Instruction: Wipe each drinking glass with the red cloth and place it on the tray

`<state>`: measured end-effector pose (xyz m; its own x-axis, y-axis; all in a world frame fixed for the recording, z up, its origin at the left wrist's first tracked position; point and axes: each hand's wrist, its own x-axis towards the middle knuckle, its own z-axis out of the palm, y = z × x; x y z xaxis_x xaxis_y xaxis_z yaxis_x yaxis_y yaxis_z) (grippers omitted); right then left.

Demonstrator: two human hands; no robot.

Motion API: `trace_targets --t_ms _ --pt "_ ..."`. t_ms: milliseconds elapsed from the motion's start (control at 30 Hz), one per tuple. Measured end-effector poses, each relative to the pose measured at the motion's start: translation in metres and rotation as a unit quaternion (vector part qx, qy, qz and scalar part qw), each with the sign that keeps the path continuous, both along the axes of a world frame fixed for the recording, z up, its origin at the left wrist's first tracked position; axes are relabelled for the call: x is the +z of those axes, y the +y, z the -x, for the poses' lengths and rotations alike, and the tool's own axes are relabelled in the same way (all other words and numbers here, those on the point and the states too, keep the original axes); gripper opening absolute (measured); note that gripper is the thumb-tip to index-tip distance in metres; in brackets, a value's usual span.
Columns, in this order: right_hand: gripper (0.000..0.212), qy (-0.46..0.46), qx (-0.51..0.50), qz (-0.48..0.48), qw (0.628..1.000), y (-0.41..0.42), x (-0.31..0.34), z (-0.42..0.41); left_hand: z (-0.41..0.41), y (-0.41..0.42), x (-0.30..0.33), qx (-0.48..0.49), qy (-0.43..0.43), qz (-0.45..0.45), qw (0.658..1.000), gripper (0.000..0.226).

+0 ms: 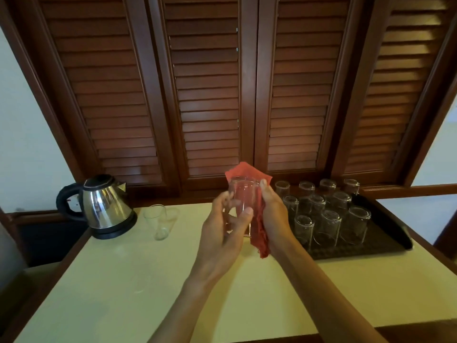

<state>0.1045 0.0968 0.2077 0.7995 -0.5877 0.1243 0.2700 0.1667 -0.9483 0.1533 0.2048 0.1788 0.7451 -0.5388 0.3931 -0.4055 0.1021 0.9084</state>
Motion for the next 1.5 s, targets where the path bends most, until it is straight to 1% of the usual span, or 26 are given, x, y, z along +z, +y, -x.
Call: trace_targets --t_ms 67,133,167,233,333,467,533,633,700,733,767,833,867,933,967,1000,1033,1100,1167,1200,1267,1300,1367,1400,1467,1500 --pt "0.042 -0.005 0.012 0.006 1.0 0.008 -0.007 0.004 -0.01 0.0 0.003 0.027 -0.004 0.011 1.0 0.048" --pt "0.038 -0.016 0.051 -0.001 0.999 0.024 -0.017 0.01 -0.024 0.002 0.012 0.076 -0.004 0.017 0.997 0.048" --pt "0.037 -0.018 0.052 -0.004 0.998 0.027 -0.018 0.011 -0.026 0.003 0.015 0.088 -0.007 0.014 0.996 0.047" --pt "0.039 -0.022 0.036 -0.004 0.999 0.016 -0.013 0.006 -0.02 0.005 0.015 0.08 -0.036 -0.003 0.996 0.05" --pt "0.041 -0.024 0.008 -0.014 1.0 0.003 0.0 -0.001 -0.004 0.001 0.008 0.072 -0.066 -0.035 0.995 0.065" --pt "0.037 -0.012 0.032 0.026 0.999 0.029 -0.022 0.007 -0.02 -0.005 0.021 0.11 -0.015 -0.001 0.994 0.057" --pt "0.037 -0.017 0.033 0.021 0.999 0.032 -0.023 0.005 -0.02 -0.003 0.028 0.114 -0.035 -0.022 0.993 0.06" --pt "0.038 -0.042 0.025 -0.01 0.999 0.011 -0.002 -0.001 -0.001 0.0 0.026 0.089 -0.067 -0.014 0.994 0.053" --pt "0.037 -0.045 0.02 -0.003 0.999 0.007 0.003 0.0 -0.001 0.001 0.024 0.098 -0.05 0.012 0.994 0.057" --pt "0.037 -0.03 0.02 0.005 0.999 0.013 0.0 0.003 -0.007 0.001 0.024 0.113 -0.03 0.031 0.993 0.062" --pt "0.038 -0.011 0.017 0.014 1.0 0.02 -0.007 0.005 -0.014 0.001 0.025 0.124 -0.016 0.043 0.991 0.059" --pt "0.038 0.008 0.024 0.026 0.999 0.033 -0.018 0.006 -0.02 0.001 0.028 0.126 -0.021 0.043 0.991 0.036" --pt "0.037 0.003 0.021 0.024 0.999 0.034 -0.019 0.005 -0.016 -0.001 0.027 0.112 -0.021 0.035 0.993 0.031" --pt "0.037 -0.016 0.008 0.016 1.0 0.026 -0.012 0.003 0.003 -0.002 0.022 0.056 0.011 0.014 0.998 0.038" --pt "0.037 -0.02 0.004 0.022 1.0 0.021 -0.008 0.002 0.009 -0.001 0.02 0.043 0.009 0.007 0.999 0.049" --pt "0.038 -0.024 0.002 0.029 0.999 0.02 -0.005 0.003 0.009 0.0 0.018 0.05 -0.005 0.005 0.999 0.06" --pt "0.037 -0.024 0.008 0.034 0.999 0.023 -0.008 0.005 0.002 0.0 0.017 0.065 -0.008 0.006 0.998 0.064" --pt "0.036 -0.011 0.027 0.036 0.999 0.037 -0.017 0.012 -0.013 0.003 0.024 0.078 0.032 0.029 0.996 0.058" --pt "0.037 0.005 0.032 0.029 0.999 0.043 -0.024 0.013 -0.022 0.005 0.025 0.08 0.074 0.078 0.991 0.05" --pt "0.037 0.007 0.029 0.027 0.999 0.04 -0.023 0.01 -0.02 0.006 0.023 0.08 0.078 0.091 0.99 0.044" --pt "0.037 0.0 0.023 0.03 0.999 0.03 -0.013 0.005 -0.006 0.006 0.014 0.066 0.059 0.066 0.994 0.036" --pt "0.038 -0.003 0.021 0.033 0.999 0.025 -0.009 0.004 0.001 0.006 0.011 0.052 0.054 0.05 0.996 0.036" --pt "0.038 -0.007 0.016 0.045 0.999 0.027 -0.013 0.006 0.001 0.004 0.013 0.04 0.062 0.022 0.997 0.039" --pt "0.038 -0.003 0.019 0.048 0.999 0.032 -0.019 0.008 -0.006 0.004 0.016 0.049 0.06 0.014 0.997 0.04" --pt "0.037 0.005 0.027 0.055 0.998 0.041 -0.032 0.013 -0.018 0.005 0.024 0.072 0.055 0.004 0.996 0.051" --pt "0.038 0.007 0.029 0.059 0.998 0.042 -0.035 0.013 -0.022 0.005 0.024 0.07 0.068 0.002 0.995 0.049"
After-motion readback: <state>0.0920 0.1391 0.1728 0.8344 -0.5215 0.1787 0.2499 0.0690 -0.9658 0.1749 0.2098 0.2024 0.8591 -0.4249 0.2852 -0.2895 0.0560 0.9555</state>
